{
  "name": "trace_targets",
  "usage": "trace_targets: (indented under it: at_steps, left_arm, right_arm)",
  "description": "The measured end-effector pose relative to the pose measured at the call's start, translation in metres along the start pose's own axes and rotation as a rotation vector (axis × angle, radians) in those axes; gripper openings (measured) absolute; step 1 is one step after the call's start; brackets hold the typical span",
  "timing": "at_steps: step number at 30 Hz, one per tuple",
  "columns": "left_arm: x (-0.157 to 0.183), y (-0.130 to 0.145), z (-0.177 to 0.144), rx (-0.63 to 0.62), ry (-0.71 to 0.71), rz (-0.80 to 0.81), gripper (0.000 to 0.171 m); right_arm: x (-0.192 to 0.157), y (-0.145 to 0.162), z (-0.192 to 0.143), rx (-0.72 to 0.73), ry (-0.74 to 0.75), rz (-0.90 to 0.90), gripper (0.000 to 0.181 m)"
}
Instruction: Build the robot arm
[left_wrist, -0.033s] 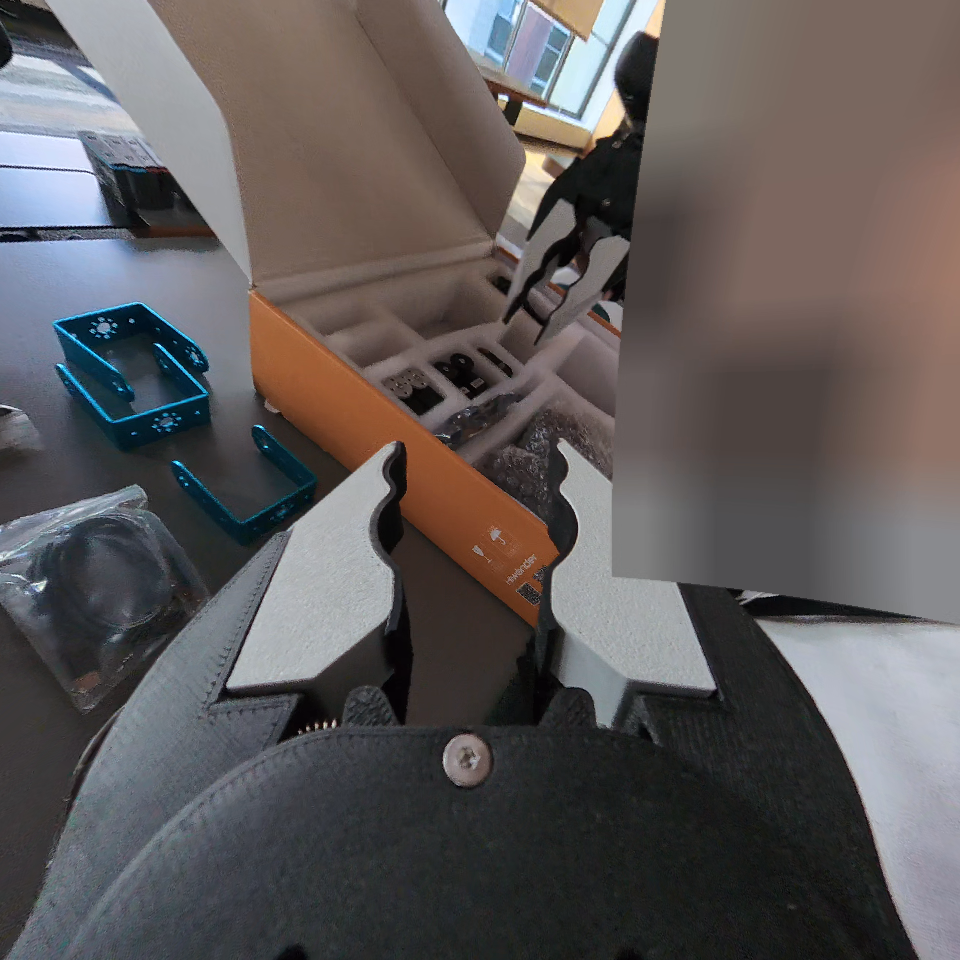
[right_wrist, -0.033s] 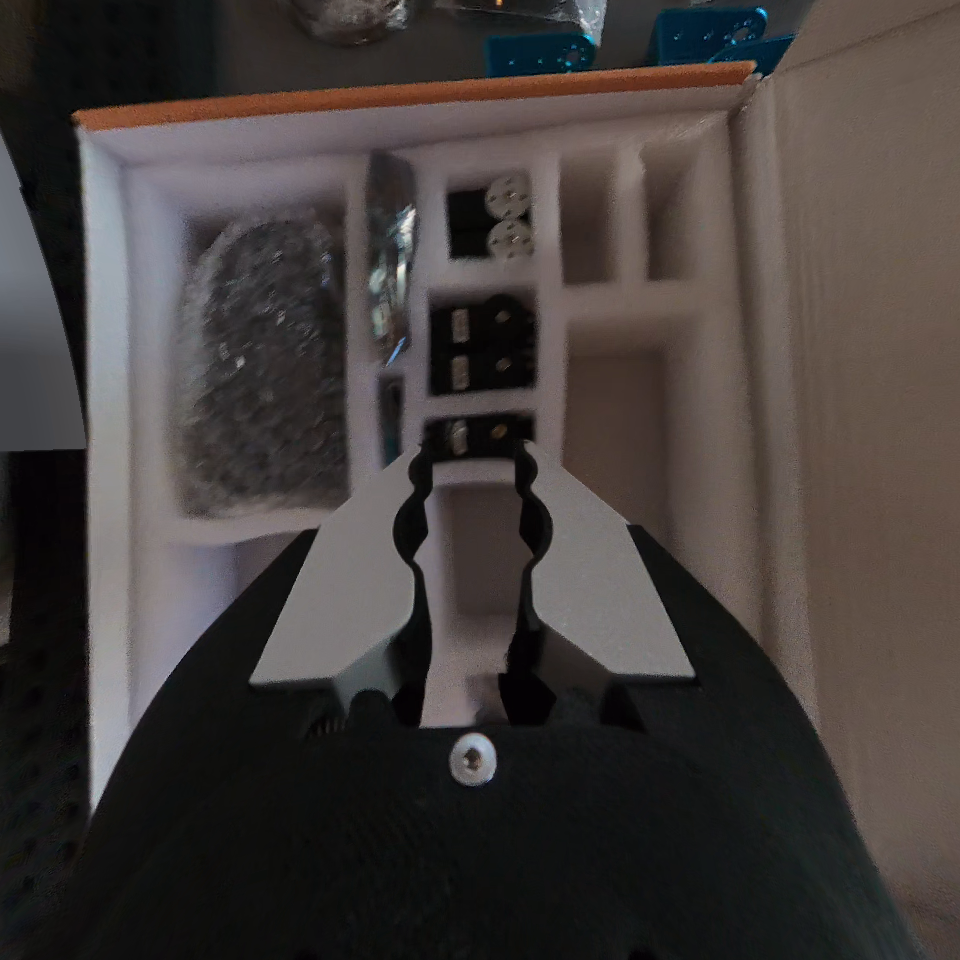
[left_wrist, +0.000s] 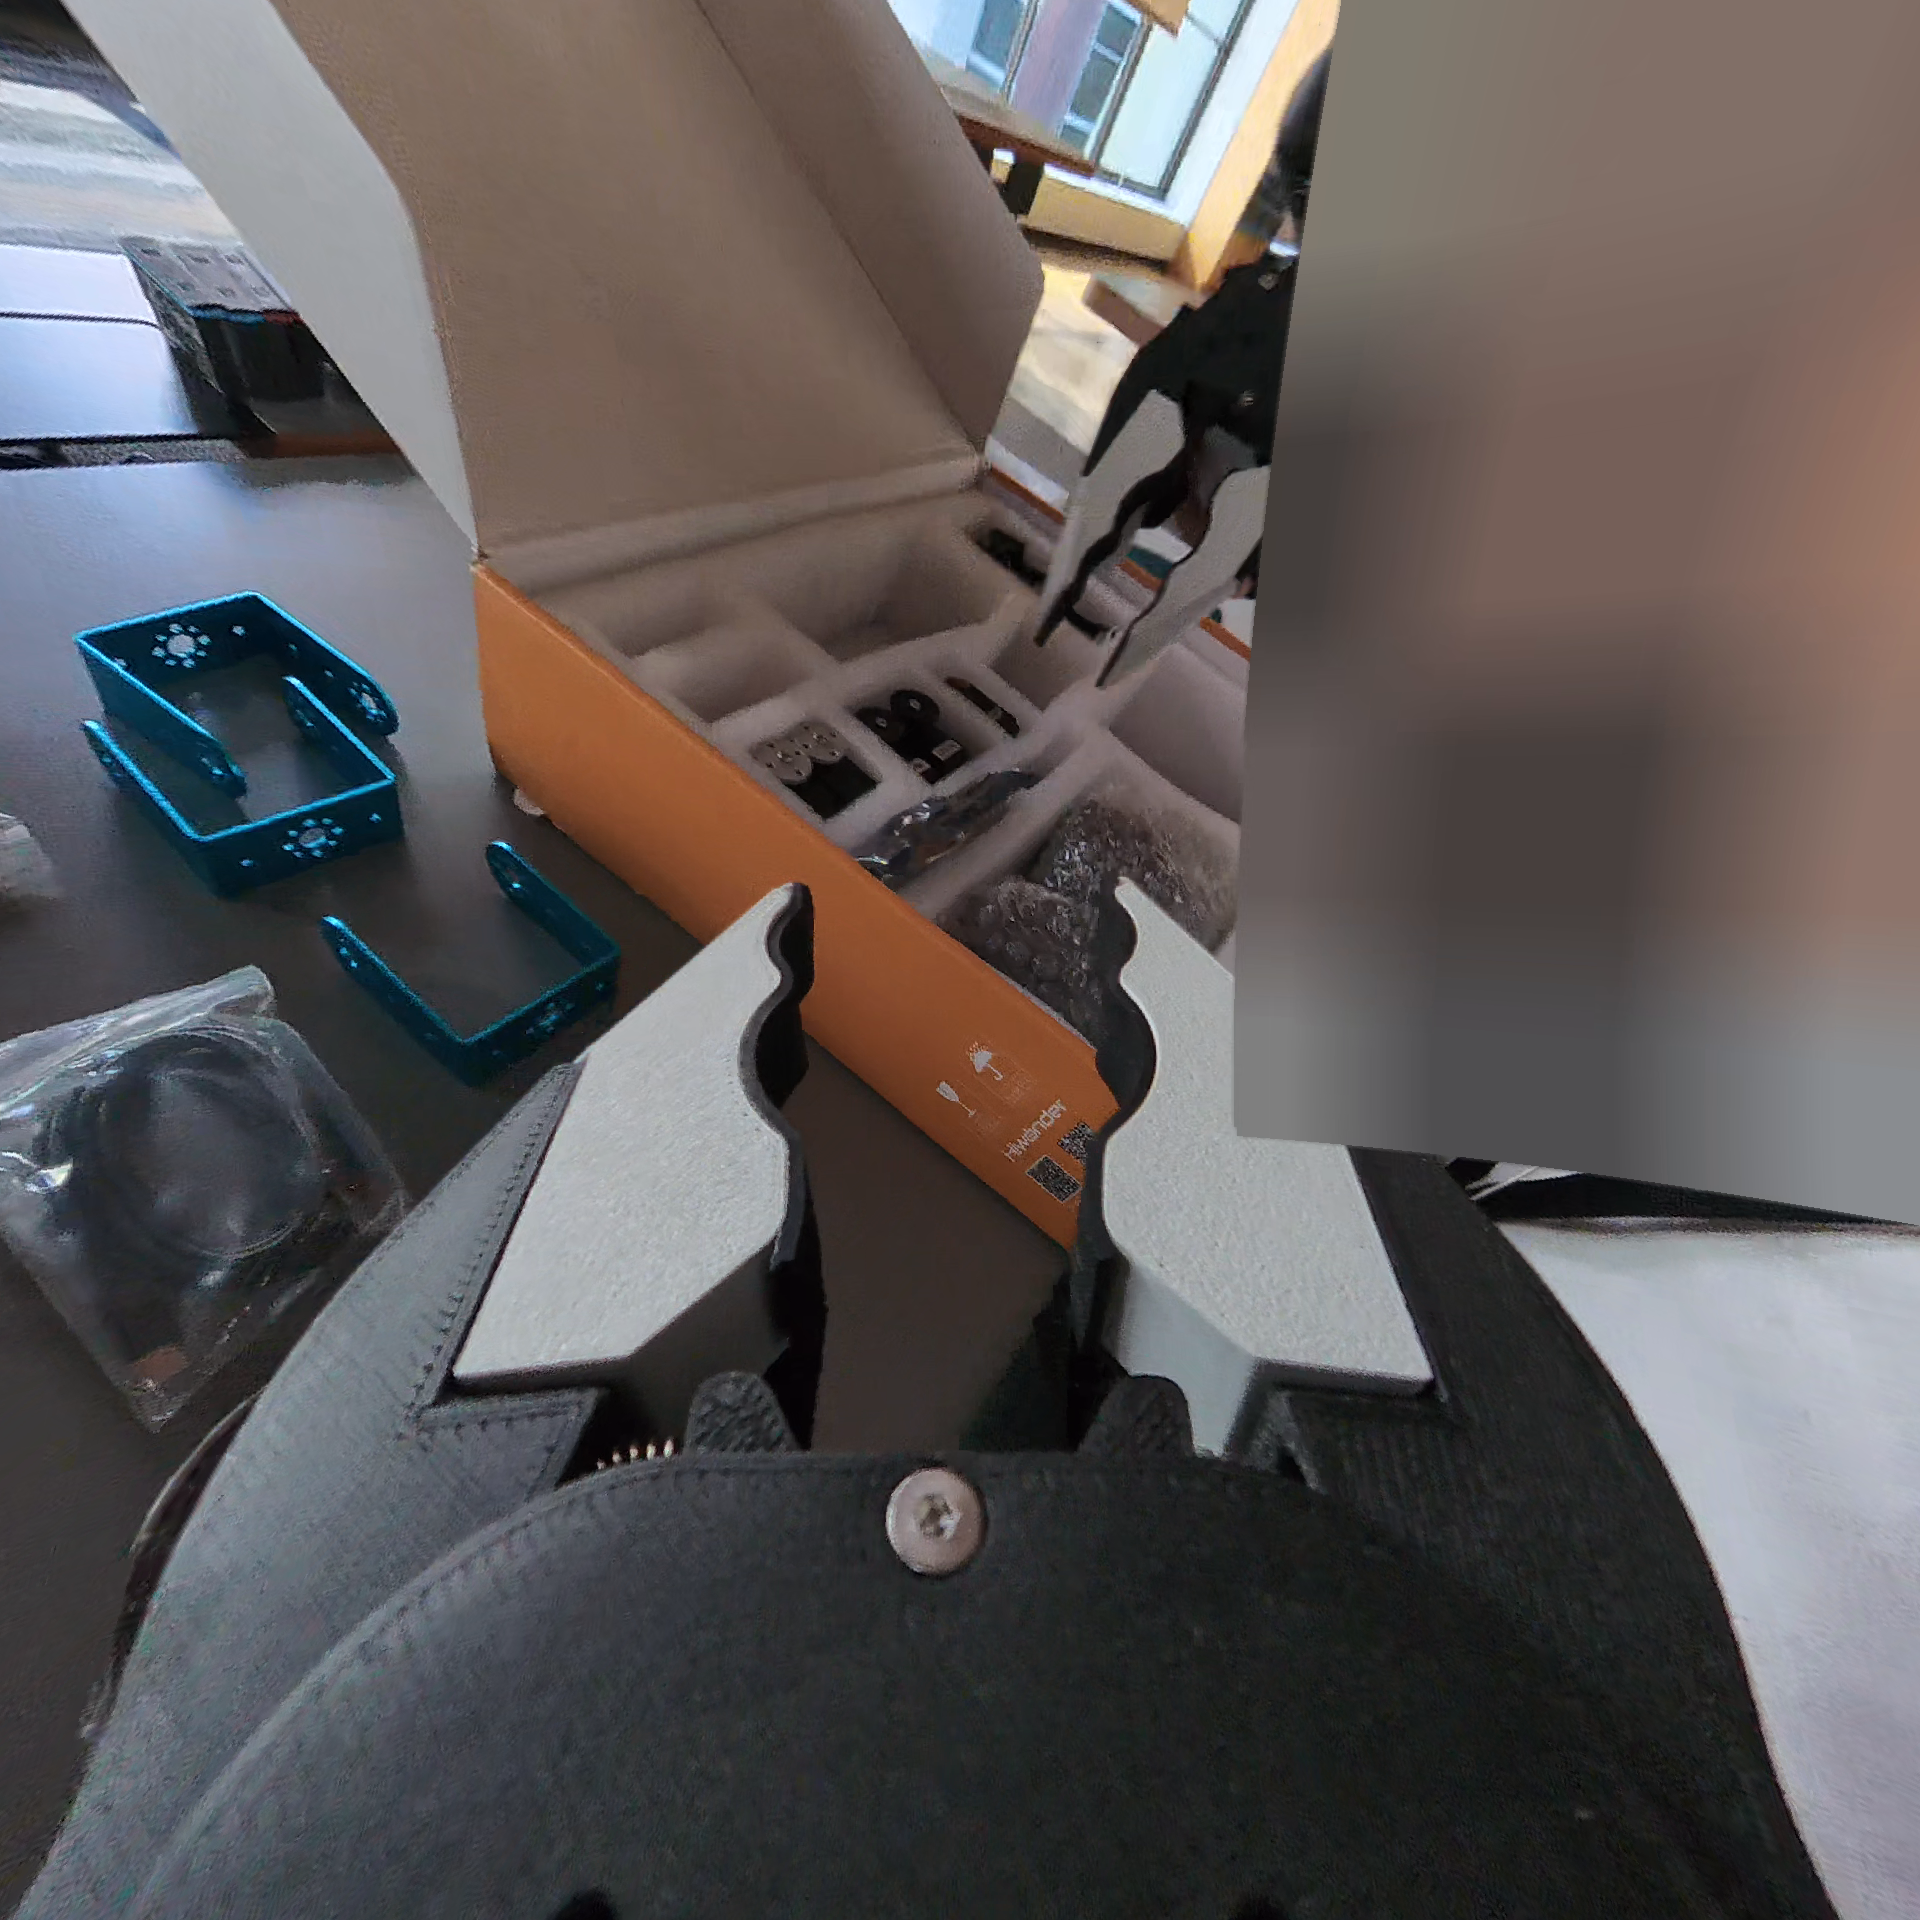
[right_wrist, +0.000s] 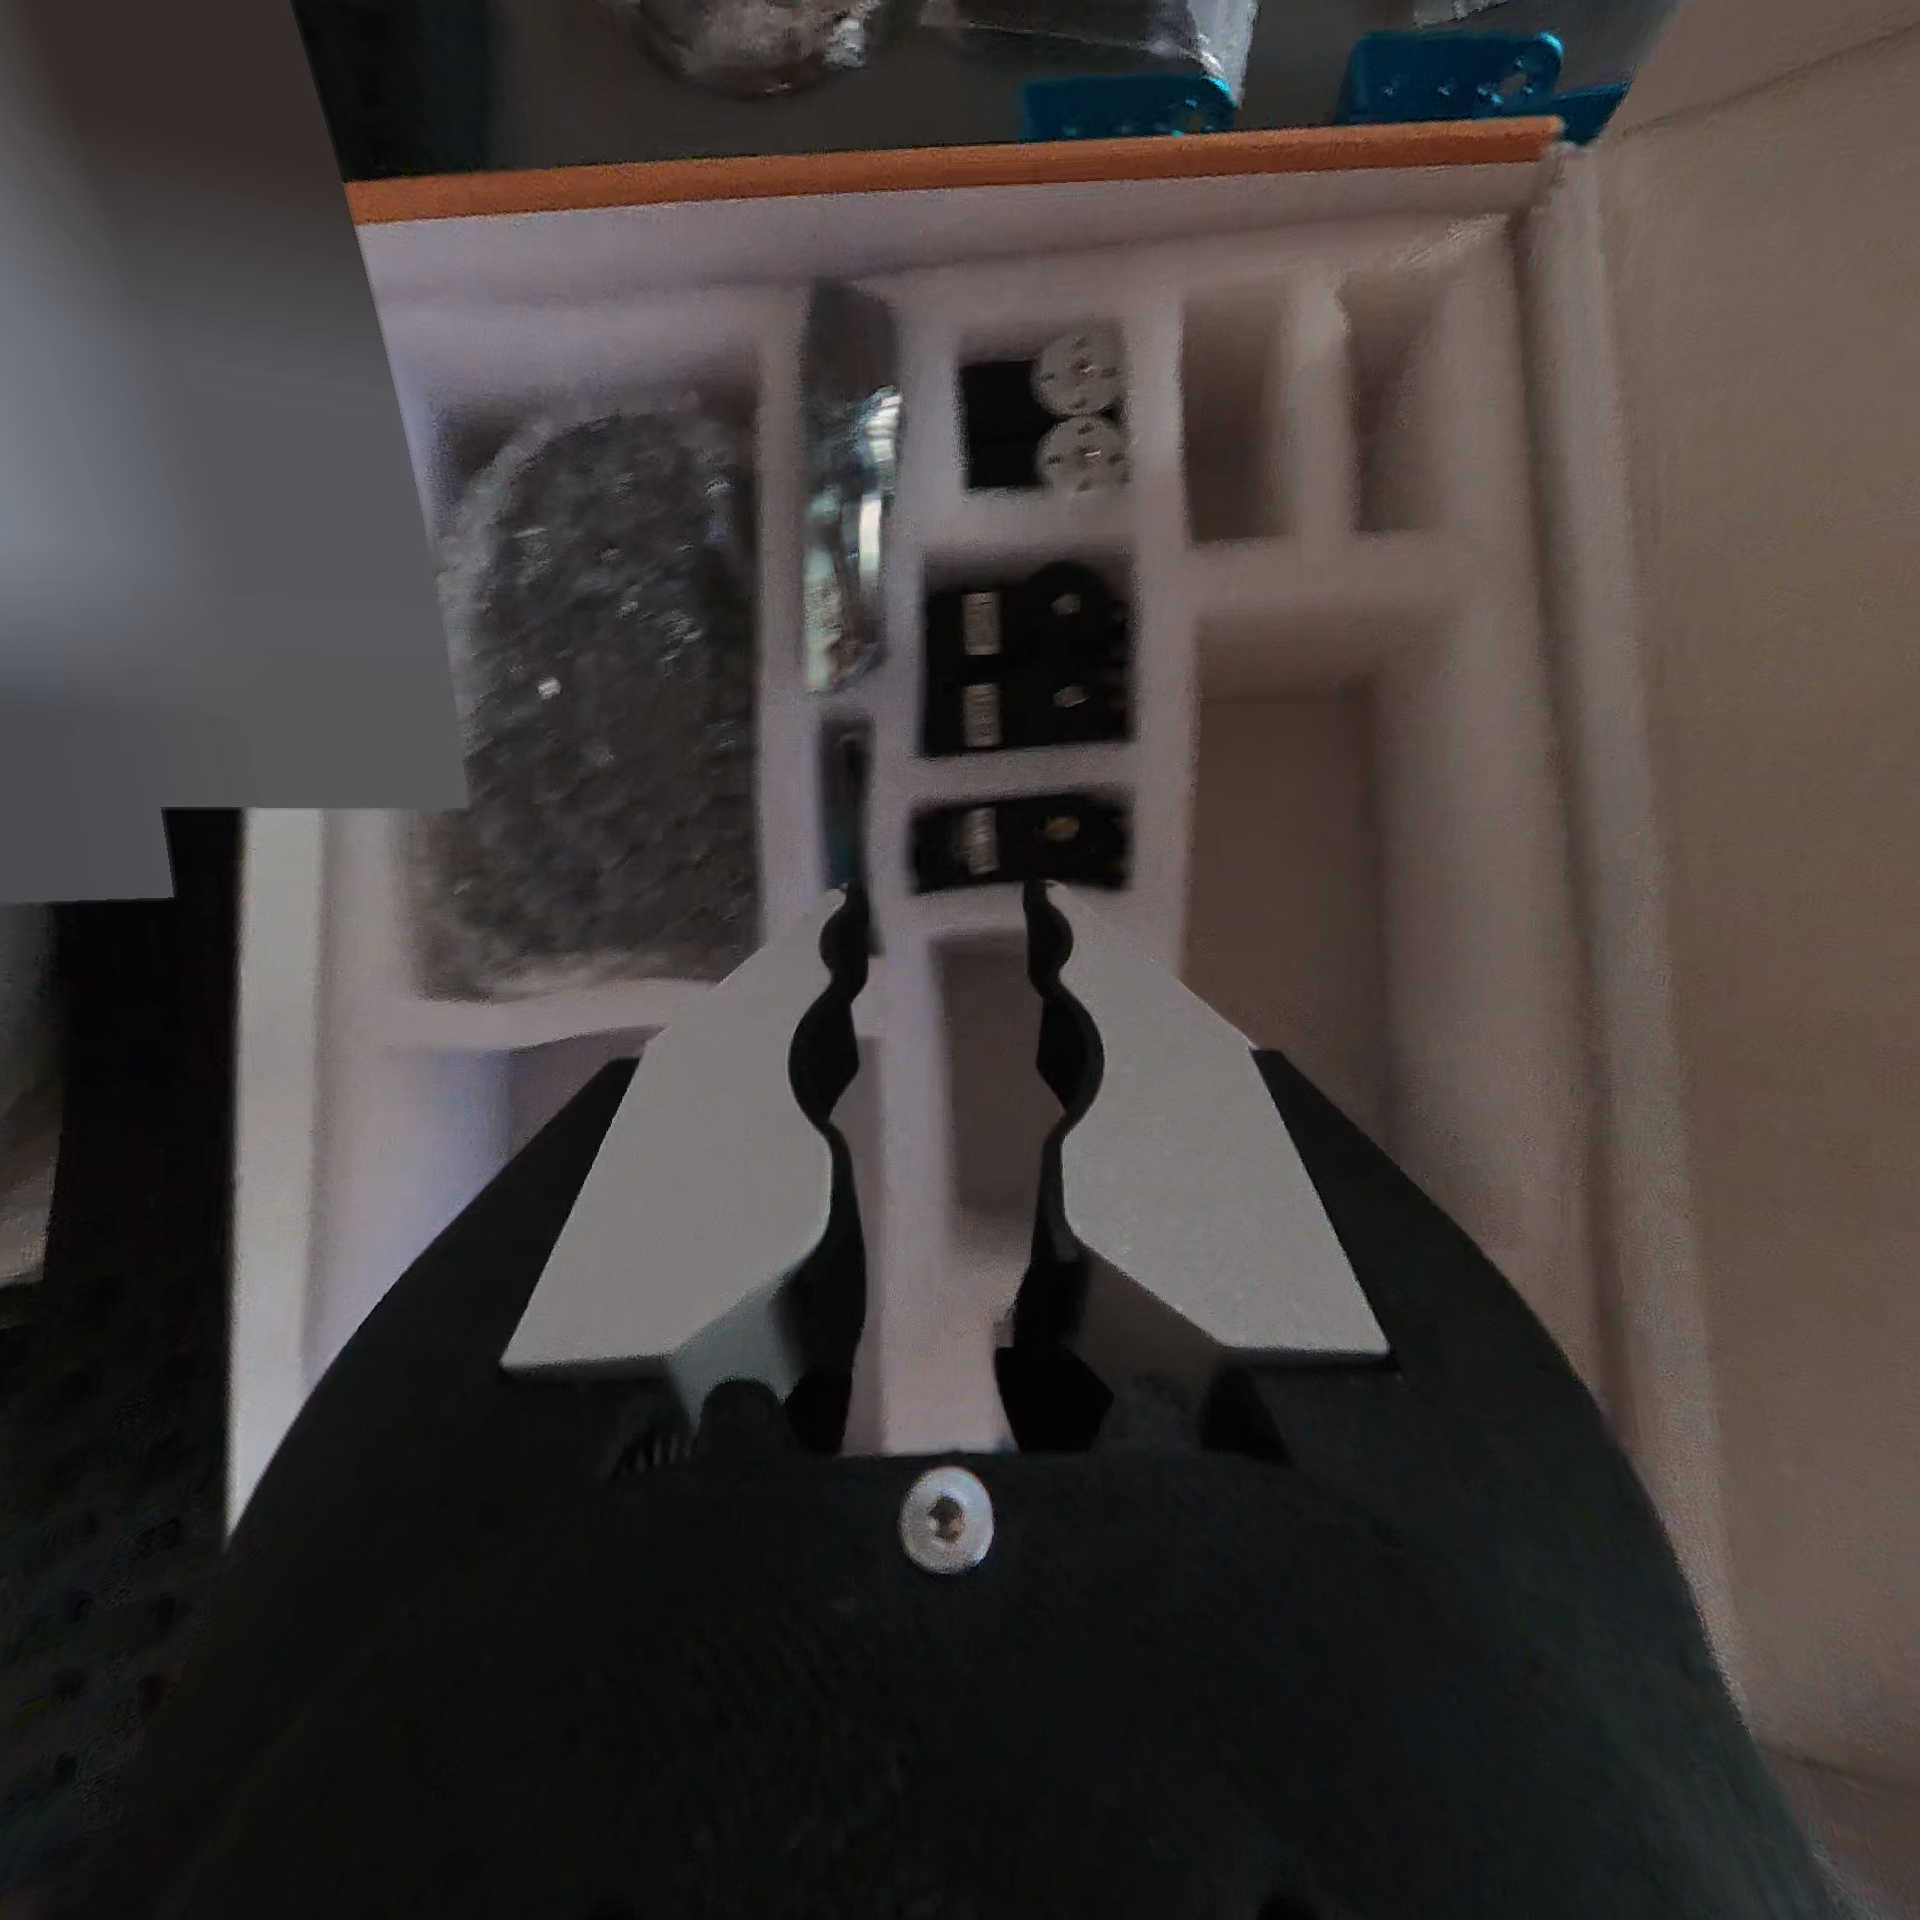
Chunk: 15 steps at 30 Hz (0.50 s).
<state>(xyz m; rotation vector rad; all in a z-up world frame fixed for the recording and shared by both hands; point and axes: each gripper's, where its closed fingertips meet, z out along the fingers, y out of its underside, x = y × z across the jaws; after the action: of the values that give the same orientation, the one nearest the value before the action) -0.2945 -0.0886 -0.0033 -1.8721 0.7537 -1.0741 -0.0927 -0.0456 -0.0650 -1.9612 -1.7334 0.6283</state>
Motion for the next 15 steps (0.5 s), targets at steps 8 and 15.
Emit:
trace_targets:
  at_steps: [8,15]
  left_arm:
    - [0.029,0.0,0.029,-0.046,0.046,0.033,0.053]
    - [0.037,0.004,0.039,-0.051,0.038,0.024,0.051]
  right_arm:
    - [-0.031,0.009,0.025,0.057,0.129,-0.094,0.021]
    - [-0.037,0.011,0.041,-0.013,-0.024,-0.051,0.01]
